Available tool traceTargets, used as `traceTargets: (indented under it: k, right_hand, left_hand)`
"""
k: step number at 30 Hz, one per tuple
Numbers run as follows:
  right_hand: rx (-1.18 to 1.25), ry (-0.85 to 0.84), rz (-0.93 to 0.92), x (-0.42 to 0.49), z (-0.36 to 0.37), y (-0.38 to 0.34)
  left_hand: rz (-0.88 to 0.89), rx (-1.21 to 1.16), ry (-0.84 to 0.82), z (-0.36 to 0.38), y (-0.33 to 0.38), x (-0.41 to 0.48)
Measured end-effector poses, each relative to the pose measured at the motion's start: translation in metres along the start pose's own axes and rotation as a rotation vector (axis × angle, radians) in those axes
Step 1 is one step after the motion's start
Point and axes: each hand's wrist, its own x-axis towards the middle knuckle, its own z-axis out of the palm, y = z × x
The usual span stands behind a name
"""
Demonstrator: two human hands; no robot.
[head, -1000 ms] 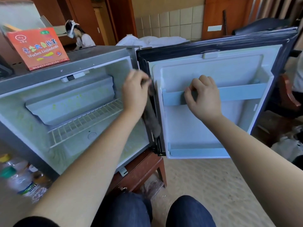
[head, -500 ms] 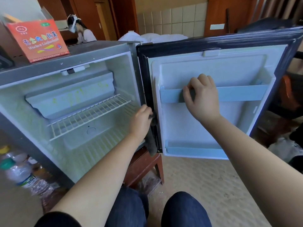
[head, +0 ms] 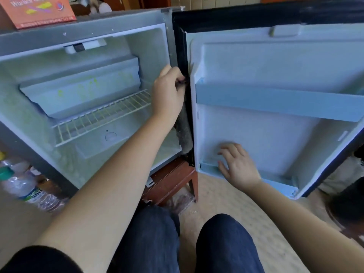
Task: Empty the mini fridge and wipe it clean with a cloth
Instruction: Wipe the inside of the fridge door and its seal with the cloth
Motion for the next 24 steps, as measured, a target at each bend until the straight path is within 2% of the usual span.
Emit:
traceTargets:
  k: [9,13,16,21,24]
  right_hand:
    - [-0.028,-0.202,0.195,-0.002,0.031,0.012]
    - [-0.052,-0.244,0.246,0.001,0.033,0.025]
    - [-0.075,-0.319,0.262,0.005,0.034,0.033]
    - [-0.095,-0.356,0.28,0.011,0.032,0.038]
    - [-0.082,-0.349,0.28,0.01,0.033,0.036]
  left_hand:
    - [-0.131,-0.028,-0.224,0.045,-0.046,-0.104]
    - [-0.2,-0.016,-0.237,0.059,-0.05,-0.132]
    - [-0.182,-0.061,-0.186,0.051,-0.042,-0.123]
    - [-0.037,-0.082,0.09,0.029,-0.018,-0.06]
    - [-0.019,-0.049,0.101,0.031,-0.019,-0.058]
